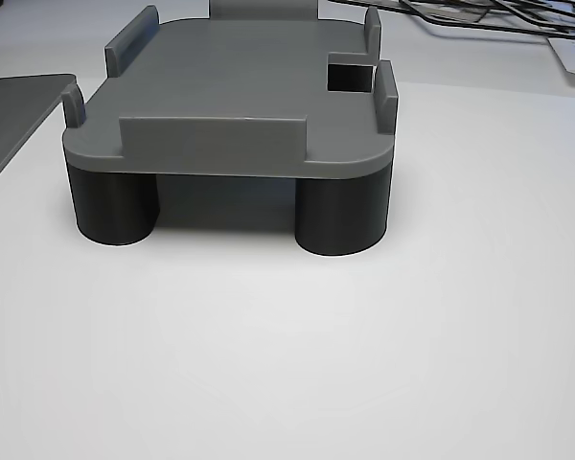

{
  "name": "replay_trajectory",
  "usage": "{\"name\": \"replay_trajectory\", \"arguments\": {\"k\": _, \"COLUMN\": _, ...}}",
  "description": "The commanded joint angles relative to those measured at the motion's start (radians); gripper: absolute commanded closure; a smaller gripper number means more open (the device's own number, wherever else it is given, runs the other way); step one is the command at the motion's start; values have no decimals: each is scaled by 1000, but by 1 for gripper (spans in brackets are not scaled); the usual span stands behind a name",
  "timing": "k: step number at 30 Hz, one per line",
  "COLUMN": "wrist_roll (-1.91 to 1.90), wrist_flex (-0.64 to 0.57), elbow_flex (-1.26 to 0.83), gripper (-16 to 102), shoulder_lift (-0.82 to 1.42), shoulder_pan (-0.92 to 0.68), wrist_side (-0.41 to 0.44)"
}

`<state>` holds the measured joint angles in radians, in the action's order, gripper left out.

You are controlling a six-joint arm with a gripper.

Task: Move top rectangular frame to the holder.

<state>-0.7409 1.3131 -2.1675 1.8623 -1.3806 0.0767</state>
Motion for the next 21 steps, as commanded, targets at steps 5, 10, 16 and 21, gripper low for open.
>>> {"name": "replay_trajectory", "arguments": {"k": 5, "wrist_roll": 5, "wrist_flex": -25, "elbow_flex": -8, "gripper": -3, "shoulder_lift": 12, "shoulder_pan": 9, "wrist_side": 6}}
{"name": "replay_trajectory", "arguments": {"k": 10, "wrist_roll": 3, "wrist_flex": -46, "elbow_flex": -32, "gripper": 7, "shoulder_lift": 12, "shoulder_pan": 9, "wrist_side": 6}}
{"name": "replay_trajectory", "arguments": {"k": 16, "wrist_roll": -3, "wrist_flex": -58, "elbow_flex": -44, "gripper": 18, "shoulder_lift": 15, "shoulder_pan": 9, "wrist_side": 11}}
{"name": "replay_trajectory", "arguments": {"k": 21, "wrist_roll": -15, "wrist_flex": -61, "elbow_flex": -49, "gripper": 46, "shoulder_lift": 14, "shoulder_pan": 9, "wrist_side": 20}}
